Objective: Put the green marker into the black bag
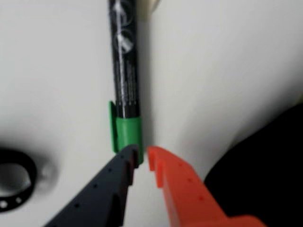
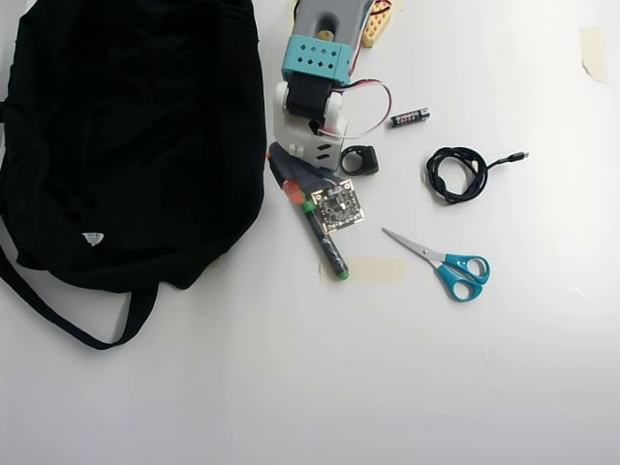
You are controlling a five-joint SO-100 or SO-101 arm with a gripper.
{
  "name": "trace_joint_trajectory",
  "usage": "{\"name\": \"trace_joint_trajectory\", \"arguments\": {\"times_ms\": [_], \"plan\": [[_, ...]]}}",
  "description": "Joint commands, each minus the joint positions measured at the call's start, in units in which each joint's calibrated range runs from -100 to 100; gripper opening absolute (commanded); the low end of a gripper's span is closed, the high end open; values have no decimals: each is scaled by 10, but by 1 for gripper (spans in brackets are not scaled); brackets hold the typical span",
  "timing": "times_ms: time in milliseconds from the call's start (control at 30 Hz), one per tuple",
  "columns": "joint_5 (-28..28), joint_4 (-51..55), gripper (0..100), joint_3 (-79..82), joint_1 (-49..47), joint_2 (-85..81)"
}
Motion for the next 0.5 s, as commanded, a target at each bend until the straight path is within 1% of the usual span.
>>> {"name": "trace_joint_trajectory", "arguments": {"times_ms": [0, 467], "plan": [[-12, -8, 3, -22, -4, -4], [-17, -7, 3, -26, -4, -5]]}}
